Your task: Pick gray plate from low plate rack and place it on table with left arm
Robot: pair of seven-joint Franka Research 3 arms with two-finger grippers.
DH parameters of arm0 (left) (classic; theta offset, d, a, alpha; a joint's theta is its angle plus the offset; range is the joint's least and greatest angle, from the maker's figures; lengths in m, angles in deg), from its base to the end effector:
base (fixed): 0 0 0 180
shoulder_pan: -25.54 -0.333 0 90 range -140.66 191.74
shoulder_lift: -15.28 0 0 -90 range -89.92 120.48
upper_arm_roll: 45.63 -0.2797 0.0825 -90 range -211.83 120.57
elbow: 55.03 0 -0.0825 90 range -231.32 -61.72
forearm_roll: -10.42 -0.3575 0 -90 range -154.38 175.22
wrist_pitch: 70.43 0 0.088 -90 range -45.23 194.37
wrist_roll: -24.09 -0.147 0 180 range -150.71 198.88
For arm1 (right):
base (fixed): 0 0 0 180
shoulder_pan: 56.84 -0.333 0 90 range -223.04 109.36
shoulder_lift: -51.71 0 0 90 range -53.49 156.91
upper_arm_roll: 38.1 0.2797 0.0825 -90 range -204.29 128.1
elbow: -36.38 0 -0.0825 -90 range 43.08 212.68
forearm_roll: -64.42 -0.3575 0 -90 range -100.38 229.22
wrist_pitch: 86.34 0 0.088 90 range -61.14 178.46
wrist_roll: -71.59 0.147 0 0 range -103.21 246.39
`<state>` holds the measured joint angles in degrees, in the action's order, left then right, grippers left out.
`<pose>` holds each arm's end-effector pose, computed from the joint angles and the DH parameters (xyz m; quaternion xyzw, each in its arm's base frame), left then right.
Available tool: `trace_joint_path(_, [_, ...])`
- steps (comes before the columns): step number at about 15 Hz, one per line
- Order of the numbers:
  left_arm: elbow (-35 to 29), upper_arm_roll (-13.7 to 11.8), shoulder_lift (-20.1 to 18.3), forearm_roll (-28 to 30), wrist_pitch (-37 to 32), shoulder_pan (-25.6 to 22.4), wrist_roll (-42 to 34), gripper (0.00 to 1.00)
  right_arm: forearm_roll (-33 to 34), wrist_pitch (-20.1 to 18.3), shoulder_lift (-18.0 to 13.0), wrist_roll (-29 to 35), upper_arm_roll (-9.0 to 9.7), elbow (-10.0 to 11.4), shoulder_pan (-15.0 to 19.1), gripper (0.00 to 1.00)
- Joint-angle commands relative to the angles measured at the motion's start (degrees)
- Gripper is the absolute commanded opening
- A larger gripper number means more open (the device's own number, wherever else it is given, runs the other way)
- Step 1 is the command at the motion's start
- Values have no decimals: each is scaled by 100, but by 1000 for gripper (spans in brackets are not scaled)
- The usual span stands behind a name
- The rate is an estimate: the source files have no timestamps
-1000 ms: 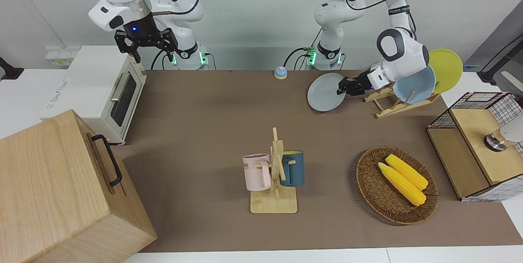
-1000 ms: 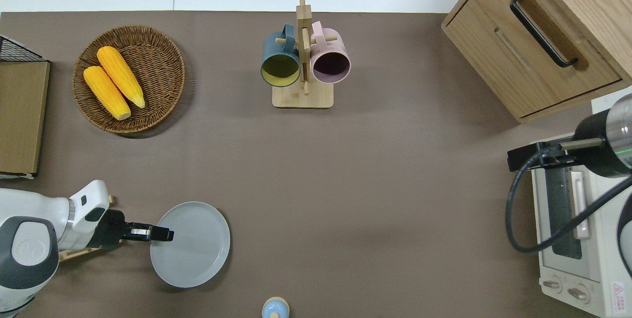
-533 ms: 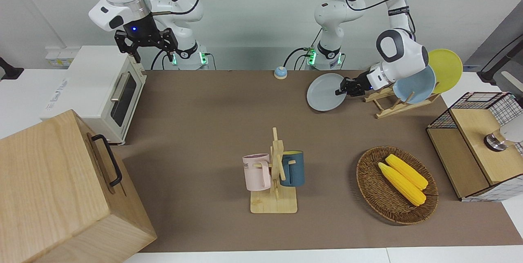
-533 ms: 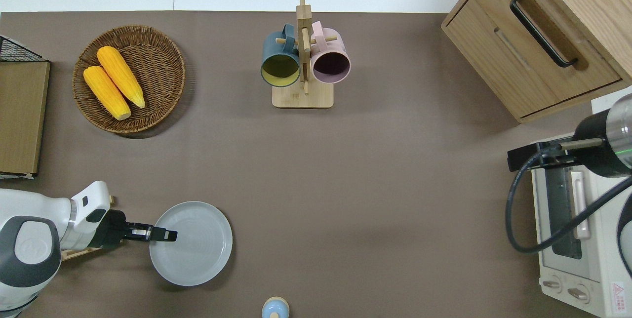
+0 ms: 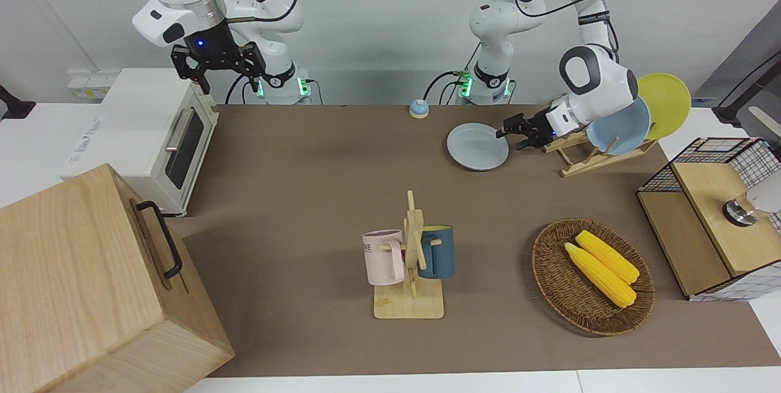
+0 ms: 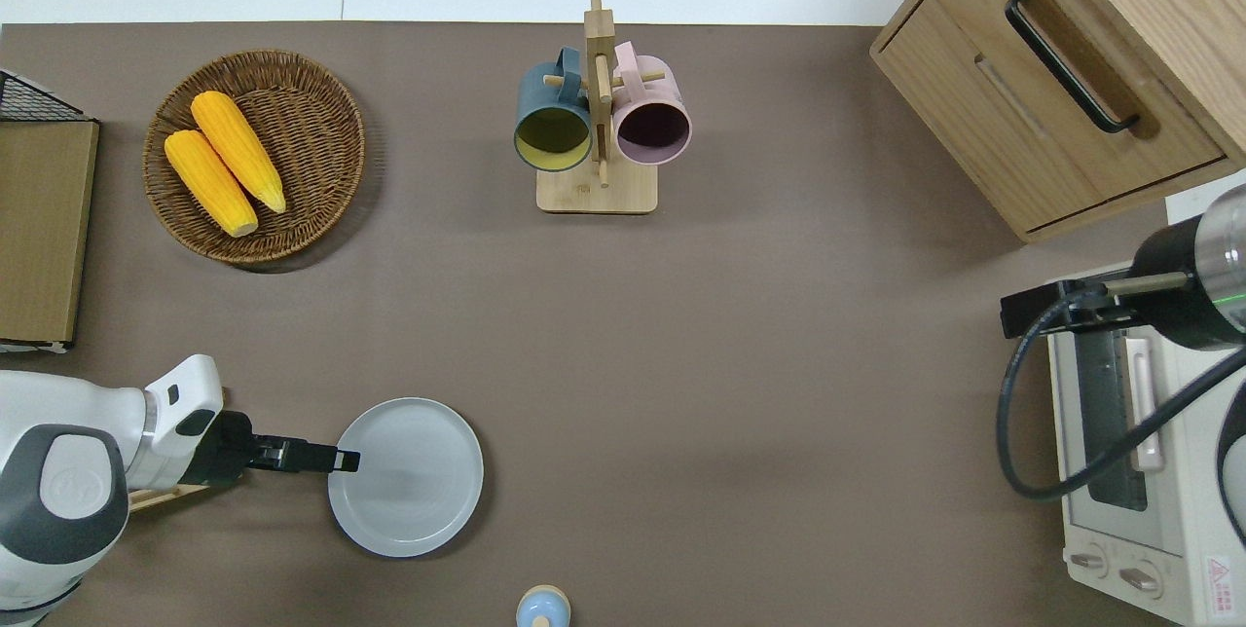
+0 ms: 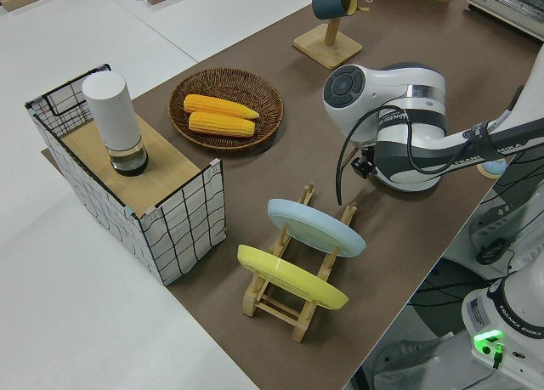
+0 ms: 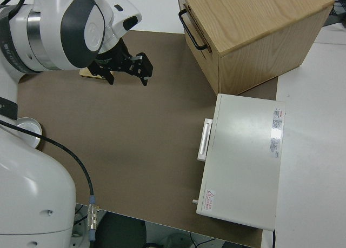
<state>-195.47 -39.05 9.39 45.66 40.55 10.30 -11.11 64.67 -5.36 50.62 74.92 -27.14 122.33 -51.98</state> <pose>0.4059 0.0011 0.2706 0.9474 -0.0536 -0.0869 0.3035 0.5009 0.0537 0.5756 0.9991 0.0238 -0.0336 0.0068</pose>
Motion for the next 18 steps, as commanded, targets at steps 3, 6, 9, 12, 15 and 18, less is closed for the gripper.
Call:
trace_joint_path(3, [166, -17, -88, -87, 90, 65, -14, 995, -43, -83, -14, -8, 38, -35, 41, 990])
trace_joint_path(6, [534, -8, -96, -499, -24, 74, 319, 998, -43, -83, -14, 1, 38, -35, 41, 990])
trace_joint_path(9, [1061, 27, -88, -948, -330, 83, 714, 998, -43, -83, -14, 1, 38, -35, 41, 990])
trace_joint_path(12, [1746, 45, -62, -1571, -743, 74, 943, 998, -43, -83, -14, -8, 38, -35, 41, 990])
trace_joint_path(15, [2405, 45, -17, -1914, -1130, 74, 1505, 998, -43, -83, -14, 1, 38, -35, 41, 987])
trace_joint_path(18, [2898, 62, -9, -2267, -1377, 83, 1989, 998, -43, -83, -14, -8, 38, -35, 41, 987])
